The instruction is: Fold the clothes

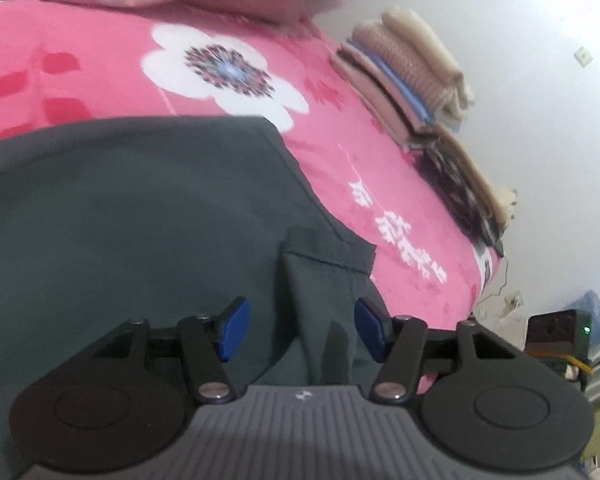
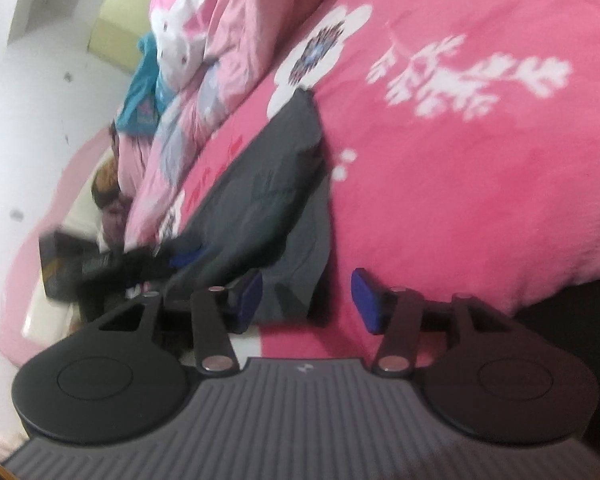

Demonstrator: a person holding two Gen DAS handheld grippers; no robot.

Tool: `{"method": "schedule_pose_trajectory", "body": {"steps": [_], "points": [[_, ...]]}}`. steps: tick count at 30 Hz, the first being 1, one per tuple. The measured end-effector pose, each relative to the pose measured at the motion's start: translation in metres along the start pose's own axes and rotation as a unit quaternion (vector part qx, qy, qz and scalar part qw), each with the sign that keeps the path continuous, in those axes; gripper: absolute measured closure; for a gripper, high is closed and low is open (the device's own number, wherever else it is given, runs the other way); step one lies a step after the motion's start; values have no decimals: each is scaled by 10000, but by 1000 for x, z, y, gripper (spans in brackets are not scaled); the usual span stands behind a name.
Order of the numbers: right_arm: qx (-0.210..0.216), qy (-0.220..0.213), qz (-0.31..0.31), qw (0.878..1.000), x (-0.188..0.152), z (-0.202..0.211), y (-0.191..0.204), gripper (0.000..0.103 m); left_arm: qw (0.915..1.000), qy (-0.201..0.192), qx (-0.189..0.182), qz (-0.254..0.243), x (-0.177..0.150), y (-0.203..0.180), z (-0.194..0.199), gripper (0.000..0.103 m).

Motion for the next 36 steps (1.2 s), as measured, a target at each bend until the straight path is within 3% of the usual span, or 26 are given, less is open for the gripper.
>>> {"method": "schedule_pose_trajectory", "body": {"steps": [1, 2, 3, 5, 7, 10, 11, 12, 14, 16, 20, 22, 24, 25, 27, 29, 31, 32, 34, 36], "points": [[-43, 20, 107, 9999, -1, -2, 2, 56, 10000, 54, -1, -39, -2, -4, -7, 54], [-51, 23, 158, 9999, -2, -1, 3, 68, 9999, 101, 11, -66, -4, -7, -13, 63], [-44, 23, 184, 9998, -3, -1, 4, 89, 9999, 134, 35, -91, -7, -11, -19, 77], [52, -2, 5, 10000, -8, 1, -1, 91, 9997, 85, 140, -200, -13, -20, -26, 96], [164, -58, -188, 9997, -11, 3, -6, 94, 9987, -30, 146, -482, -21, -35, -27, 95], [324, -219, -382, 9985, -11, 8, -9, 94, 9909, 50, -86, -1340, -46, -68, -25, 95], [389, -270, -456, 9978, -10, 10, -10, 94, 9862, 158, -130, -1641, -56, -76, -26, 92], [463, -319, -543, 9969, -10, 11, -11, 94, 9807, 284, -120, -1929, -67, -83, -27, 80], [631, -407, -737, 9945, -8, 16, -14, 94, 9711, 405, 30, -2354, -83, -87, -29, 67], [726, -460, -901, 9922, -7, 21, -17, 92, 9657, 392, 169, -2563, -92, -87, -27, 64], [914, -566, -1228, 9866, -5, 32, -22, 90, 9698, 314, 257, -2405, -95, -78, -23, 63], [892, -558, -1288, 9861, -2, 35, -24, 80, 9723, 238, 314, -2306, -93, -73, -19, 63], [790, -521, -1216, 9881, 1, 36, -21, 61, 9748, 110, 341, -2201, -92, -70, -10, 62], [726, -502, -1156, 9894, 3, 36, -19, 59, 9761, 28, 344, -2145, -92, -68, -3, 62], [375, -553, -665, 9955, 9, 42, -10, 58, 9780, -165, 416, -2038, -94, -59, 13, 59], [-126, -631, 308, 9975, 15, 48, 9, 55, 9784, -343, 592, -1949, -98, -46, 30, 58], [-449, -526, 1622, 9843, 10, 44, 39, 49, 9781, -500, 792, -1860, -102, -33, 48, 57], [-582, -456, 2271, 9711, 7, 42, 54, 46, 9774, -563, 919, -1821, -105, -26, 56, 57], [-741, -301, 3503, 9332, -3, 32, 85, 46, 9750, -697, 1175, -1752, -110, -12, 72, 57], [-706, -124, 4621, 8839, -21, 14, 115, 46, 9730, -874, 1388, -1626, -115, 0, 90, 57]]}}
Point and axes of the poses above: each gripper's, at about its wrist camera, not at the fingertips, and z roughly against the way its jaws point, y to its left, x to its top, the point moved 10 cm from there along -z, roughly the way its jaws point, and after that the axes turned 14 degrees about z, right-handed, at the moved point
